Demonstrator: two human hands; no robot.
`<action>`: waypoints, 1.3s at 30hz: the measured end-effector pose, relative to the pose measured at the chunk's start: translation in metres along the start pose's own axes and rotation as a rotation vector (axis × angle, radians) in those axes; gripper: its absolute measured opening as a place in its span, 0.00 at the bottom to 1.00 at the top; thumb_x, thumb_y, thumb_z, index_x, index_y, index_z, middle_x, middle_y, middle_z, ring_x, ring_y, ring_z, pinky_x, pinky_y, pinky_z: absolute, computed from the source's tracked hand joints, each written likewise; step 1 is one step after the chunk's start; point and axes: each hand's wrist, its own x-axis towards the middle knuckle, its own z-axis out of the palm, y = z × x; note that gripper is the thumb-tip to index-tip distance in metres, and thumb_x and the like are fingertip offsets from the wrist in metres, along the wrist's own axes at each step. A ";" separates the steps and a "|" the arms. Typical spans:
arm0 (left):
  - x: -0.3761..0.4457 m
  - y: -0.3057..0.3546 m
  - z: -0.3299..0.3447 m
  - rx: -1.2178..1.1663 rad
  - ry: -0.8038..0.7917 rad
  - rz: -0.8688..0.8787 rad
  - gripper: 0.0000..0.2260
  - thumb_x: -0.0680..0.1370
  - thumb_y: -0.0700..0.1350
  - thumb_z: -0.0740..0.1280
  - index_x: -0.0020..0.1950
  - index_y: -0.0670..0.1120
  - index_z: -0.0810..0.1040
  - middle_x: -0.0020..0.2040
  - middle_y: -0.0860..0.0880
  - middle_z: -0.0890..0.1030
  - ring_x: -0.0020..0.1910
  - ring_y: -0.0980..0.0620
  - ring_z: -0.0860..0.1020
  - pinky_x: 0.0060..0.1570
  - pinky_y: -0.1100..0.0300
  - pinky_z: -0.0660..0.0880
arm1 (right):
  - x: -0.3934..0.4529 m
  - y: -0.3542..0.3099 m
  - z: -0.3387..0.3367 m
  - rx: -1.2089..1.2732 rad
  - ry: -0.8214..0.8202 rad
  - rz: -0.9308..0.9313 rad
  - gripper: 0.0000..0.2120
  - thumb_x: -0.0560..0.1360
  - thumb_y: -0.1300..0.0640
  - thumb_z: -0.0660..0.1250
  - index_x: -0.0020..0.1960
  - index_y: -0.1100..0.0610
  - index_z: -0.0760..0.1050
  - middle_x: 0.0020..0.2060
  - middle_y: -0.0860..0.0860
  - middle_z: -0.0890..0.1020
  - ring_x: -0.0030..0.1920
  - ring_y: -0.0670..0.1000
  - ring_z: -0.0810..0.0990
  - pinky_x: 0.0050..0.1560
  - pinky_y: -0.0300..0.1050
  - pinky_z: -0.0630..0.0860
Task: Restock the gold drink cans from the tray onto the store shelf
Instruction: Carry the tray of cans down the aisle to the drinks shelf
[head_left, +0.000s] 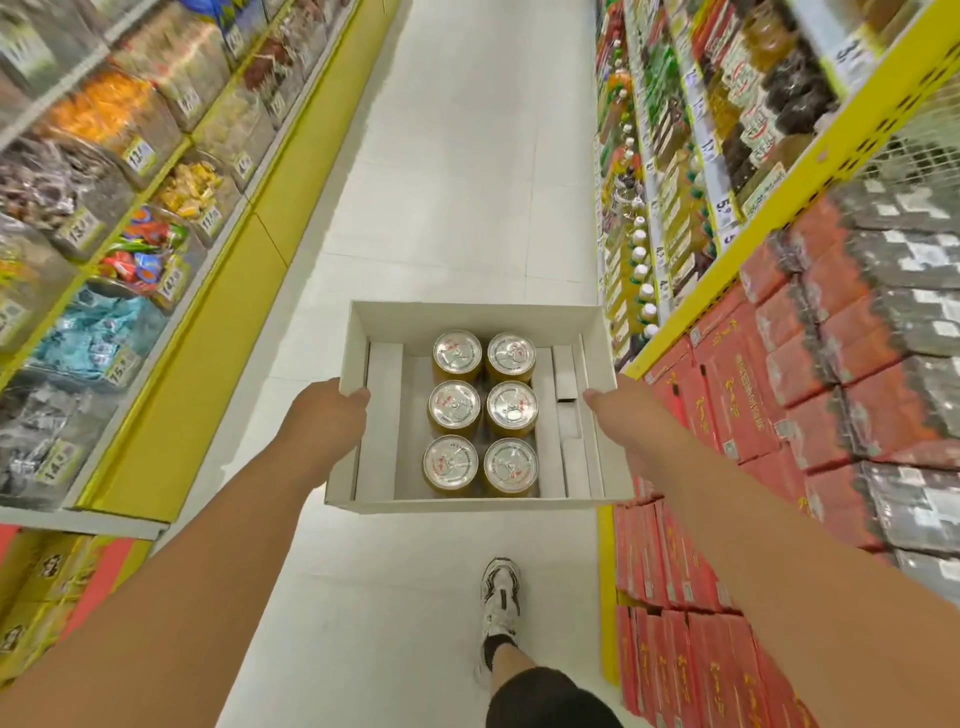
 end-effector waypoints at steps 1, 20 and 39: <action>0.011 0.015 -0.001 0.004 0.001 -0.004 0.19 0.83 0.50 0.60 0.70 0.41 0.73 0.54 0.45 0.76 0.51 0.42 0.74 0.48 0.54 0.70 | 0.013 -0.012 -0.003 -0.004 -0.001 0.001 0.19 0.83 0.55 0.60 0.73 0.56 0.68 0.65 0.55 0.75 0.55 0.55 0.71 0.54 0.46 0.67; 0.343 0.262 -0.065 0.024 -0.033 0.082 0.07 0.82 0.47 0.60 0.50 0.46 0.74 0.46 0.45 0.79 0.39 0.47 0.75 0.50 0.51 0.76 | 0.286 -0.296 -0.008 0.080 0.092 0.033 0.23 0.83 0.56 0.60 0.76 0.57 0.64 0.72 0.53 0.70 0.69 0.60 0.70 0.63 0.51 0.68; 0.718 0.579 -0.087 0.066 -0.027 0.104 0.15 0.82 0.48 0.60 0.63 0.42 0.77 0.38 0.54 0.72 0.36 0.52 0.72 0.46 0.55 0.74 | 0.649 -0.610 -0.053 0.072 0.158 0.072 0.25 0.81 0.55 0.63 0.76 0.61 0.64 0.71 0.57 0.72 0.68 0.60 0.72 0.62 0.48 0.70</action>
